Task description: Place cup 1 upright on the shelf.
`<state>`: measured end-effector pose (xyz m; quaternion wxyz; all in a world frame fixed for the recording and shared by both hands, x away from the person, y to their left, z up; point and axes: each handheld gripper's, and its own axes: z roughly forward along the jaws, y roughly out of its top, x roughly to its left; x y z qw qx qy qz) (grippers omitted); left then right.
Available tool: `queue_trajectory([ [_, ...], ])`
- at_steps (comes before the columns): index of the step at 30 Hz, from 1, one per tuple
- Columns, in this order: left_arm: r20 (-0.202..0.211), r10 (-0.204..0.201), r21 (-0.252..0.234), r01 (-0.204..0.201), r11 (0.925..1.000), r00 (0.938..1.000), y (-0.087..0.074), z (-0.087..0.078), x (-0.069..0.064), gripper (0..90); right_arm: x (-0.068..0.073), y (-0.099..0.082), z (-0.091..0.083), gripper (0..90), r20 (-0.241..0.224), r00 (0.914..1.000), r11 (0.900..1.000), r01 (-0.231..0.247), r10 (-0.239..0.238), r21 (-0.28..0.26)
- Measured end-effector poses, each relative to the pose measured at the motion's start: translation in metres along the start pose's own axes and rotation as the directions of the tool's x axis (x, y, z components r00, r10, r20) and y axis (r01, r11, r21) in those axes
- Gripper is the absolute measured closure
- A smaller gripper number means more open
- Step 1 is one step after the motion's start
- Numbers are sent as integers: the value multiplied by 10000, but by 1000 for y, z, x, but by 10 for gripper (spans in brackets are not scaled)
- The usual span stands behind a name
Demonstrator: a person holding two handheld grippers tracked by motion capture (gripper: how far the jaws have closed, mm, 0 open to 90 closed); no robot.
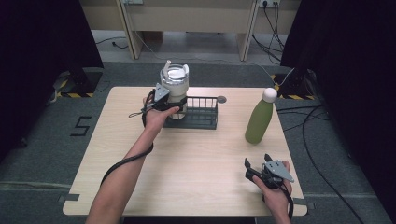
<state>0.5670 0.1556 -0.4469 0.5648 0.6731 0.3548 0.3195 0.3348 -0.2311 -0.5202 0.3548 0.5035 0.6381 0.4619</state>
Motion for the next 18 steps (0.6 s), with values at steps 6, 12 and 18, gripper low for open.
queue_trajectory([
  [6, -3, -43, 3, 43, 10000, 10000, -1, 0, 0, 96, 0, 0, 0, 186, -11, 10000, 10000, 19, -19, -3],
  [12, -26, -48, -47, 48, 10000, 10000, -2, 0, 0, 96, 0, 0, 0, 186, -3, 10000, 10000, 44, -44, 0],
  [18, -4, -88, -140, 88, 9999, 10000, -4, -1, 1, 95, 0, 0, 0, 186, -17, 10000, 10000, 47, -47, 9],
])
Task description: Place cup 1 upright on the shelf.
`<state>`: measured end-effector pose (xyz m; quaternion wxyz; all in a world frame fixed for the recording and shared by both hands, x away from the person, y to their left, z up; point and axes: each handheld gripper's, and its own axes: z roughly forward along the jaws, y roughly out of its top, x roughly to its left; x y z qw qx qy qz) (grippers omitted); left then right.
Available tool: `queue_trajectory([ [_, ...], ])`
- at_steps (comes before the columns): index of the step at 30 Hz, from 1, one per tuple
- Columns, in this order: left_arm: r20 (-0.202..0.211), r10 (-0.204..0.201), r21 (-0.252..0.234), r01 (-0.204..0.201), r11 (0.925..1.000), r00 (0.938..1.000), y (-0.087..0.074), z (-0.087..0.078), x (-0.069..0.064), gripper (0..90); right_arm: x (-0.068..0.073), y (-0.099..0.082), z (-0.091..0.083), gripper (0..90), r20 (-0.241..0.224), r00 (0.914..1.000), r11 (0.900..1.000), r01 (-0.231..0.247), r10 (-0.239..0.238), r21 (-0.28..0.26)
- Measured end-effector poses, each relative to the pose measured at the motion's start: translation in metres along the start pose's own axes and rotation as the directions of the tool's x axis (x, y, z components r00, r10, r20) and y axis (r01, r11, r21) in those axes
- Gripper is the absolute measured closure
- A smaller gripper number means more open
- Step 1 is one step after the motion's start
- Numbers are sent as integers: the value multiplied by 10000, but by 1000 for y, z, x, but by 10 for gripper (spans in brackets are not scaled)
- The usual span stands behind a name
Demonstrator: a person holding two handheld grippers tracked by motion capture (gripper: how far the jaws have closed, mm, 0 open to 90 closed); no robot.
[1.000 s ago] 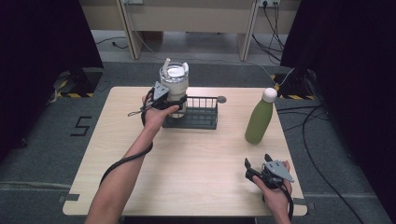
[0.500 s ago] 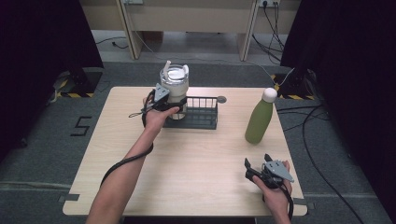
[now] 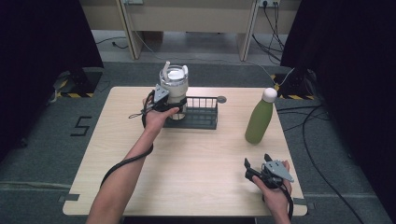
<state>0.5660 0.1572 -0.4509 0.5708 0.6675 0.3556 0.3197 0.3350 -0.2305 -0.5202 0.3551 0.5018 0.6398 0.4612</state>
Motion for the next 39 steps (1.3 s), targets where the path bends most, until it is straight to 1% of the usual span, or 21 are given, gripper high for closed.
queue_trajectory([
  [12, 96, 24, -117, -23, 9999, 10000, -2, -1, 1, 92, 0, 0, 0, 186, -15, 10000, 10000, -8, 8, 16],
  [18, 137, 35, -88, -34, 10000, 9999, -1, -1, 1, 87, 0, 0, 0, 186, -50, 10000, 10000, 2, -2, 24],
  [23, 94, 102, -109, -101, 9999, 9999, 0, -2, 0, 51, 0, 0, 0, 186, -55, 10000, 10000, 15, -15, 44],
  [27, 115, 179, -160, -177, 9997, 9998, 2, -3, -1, 49, 0, 0, 1, 186, -92, 10000, 10000, 19, -18, 55],
  [34, 32, 134, -170, -134, 9998, 9999, 0, -8, 0, 30, 0, 0, 1, 186, -96, 9999, 10000, 39, -39, 76],
  [37, 19, 191, -171, -191, 9997, 9998, 0, -11, 1, 27, 0, 0, 1, 186, -99, 10000, 10000, 1, 0, 61],
  [39, -4, 225, -149, -225, 9996, 9997, 0, -14, 2, 24, -1, 0, 1, 185, -68, 10000, 10000, 59, -58, 45],
])
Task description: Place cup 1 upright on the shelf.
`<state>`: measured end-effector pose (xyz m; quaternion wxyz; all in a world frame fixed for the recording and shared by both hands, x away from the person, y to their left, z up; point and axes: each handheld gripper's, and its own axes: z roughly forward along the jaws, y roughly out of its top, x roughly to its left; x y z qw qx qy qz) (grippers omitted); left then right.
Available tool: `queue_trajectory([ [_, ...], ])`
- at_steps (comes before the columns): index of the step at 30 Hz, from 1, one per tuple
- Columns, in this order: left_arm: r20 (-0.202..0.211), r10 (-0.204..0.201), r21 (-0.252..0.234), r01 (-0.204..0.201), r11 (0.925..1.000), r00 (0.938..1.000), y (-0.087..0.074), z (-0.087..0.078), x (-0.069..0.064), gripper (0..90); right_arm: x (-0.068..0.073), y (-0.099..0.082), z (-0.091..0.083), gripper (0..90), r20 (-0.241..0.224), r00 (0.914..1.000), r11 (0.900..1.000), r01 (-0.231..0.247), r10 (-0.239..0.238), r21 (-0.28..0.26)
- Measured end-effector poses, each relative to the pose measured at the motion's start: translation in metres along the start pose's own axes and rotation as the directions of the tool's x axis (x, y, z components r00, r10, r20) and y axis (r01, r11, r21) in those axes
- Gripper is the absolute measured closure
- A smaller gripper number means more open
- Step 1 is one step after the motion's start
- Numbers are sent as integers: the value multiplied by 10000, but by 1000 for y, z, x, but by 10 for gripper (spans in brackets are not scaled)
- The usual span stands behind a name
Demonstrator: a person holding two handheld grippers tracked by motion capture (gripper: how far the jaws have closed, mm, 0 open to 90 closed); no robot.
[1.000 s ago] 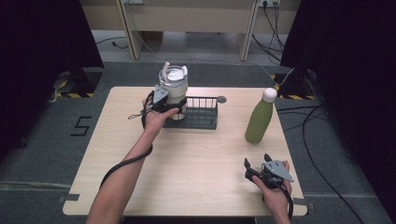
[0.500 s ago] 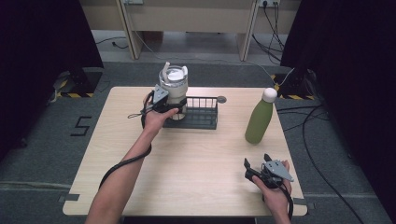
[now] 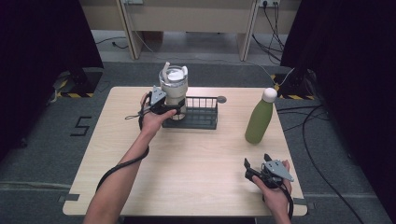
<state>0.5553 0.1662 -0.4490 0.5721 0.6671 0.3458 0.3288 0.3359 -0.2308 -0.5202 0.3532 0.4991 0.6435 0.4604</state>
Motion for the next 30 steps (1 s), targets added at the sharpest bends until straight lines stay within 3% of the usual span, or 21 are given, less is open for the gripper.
queue_trajectory([
  [17, 164, 401, 207, -404, 9990, 9991, -2, -21, 2, 21, 0, 0, 0, 185, 39, 10000, 10000, 42, -42, 22],
  [30, 333, 376, 257, -385, 9989, 9987, -8, -44, 5, 20, -1, 0, 1, 184, 182, 9998, 10000, -38, 39, -19],
])
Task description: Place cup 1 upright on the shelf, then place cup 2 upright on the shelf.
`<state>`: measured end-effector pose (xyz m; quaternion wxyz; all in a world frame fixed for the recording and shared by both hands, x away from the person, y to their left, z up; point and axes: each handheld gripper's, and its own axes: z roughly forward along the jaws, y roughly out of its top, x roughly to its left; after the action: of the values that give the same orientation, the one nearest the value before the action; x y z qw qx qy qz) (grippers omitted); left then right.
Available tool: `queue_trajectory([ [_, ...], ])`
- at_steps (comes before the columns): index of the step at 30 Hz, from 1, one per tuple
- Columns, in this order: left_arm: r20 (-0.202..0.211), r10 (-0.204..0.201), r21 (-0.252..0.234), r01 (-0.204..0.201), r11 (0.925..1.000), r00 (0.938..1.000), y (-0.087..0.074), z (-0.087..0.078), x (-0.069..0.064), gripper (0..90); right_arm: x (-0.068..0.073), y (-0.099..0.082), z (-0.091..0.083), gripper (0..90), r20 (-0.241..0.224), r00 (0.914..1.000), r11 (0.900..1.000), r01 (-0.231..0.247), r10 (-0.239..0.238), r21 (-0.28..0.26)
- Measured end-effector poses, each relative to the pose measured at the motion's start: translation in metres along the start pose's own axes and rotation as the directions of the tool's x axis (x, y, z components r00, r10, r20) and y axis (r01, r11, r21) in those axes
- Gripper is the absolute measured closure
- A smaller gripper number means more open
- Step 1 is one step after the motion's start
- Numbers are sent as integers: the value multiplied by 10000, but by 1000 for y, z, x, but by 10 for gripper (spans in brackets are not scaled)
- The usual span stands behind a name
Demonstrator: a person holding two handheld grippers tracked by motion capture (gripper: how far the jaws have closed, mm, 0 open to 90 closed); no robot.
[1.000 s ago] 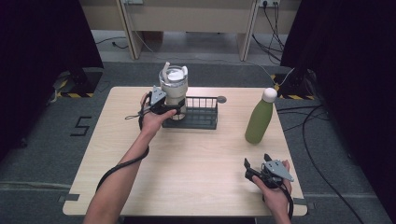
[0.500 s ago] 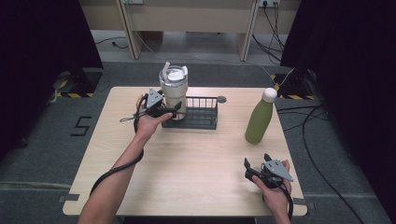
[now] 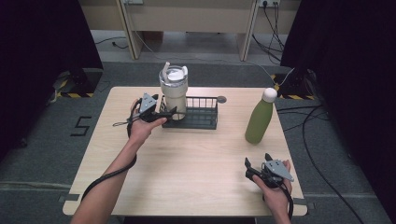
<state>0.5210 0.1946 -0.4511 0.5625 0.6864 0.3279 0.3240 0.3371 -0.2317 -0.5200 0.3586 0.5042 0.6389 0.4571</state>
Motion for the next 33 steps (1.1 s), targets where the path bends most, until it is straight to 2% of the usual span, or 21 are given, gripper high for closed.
queue_trajectory([
  [6, 1, -15, 90, 15, 10000, 10000, -6, -11, 2, 14, -1, 0, -1, 184, 121, 9999, 10000, 40, -39, -20],
  [14, -15, -40, 180, 40, 9998, 10000, -18, -29, 4, 14, -5, 0, -4, 183, 264, 9995, 9999, -146, 148, -67],
  [21, -114, -195, 40, 196, 9998, 9997, -27, -45, 4, 14, -8, 3, -5, 182, 389, 9990, 9996, -197, 204, -179],
  [33, 33, -222, -227, 223, 9995, 9997, -25, -59, -4, 14, -14, 12, -6, 174, 532, 9985, 9992, -99, 120, -399],
])
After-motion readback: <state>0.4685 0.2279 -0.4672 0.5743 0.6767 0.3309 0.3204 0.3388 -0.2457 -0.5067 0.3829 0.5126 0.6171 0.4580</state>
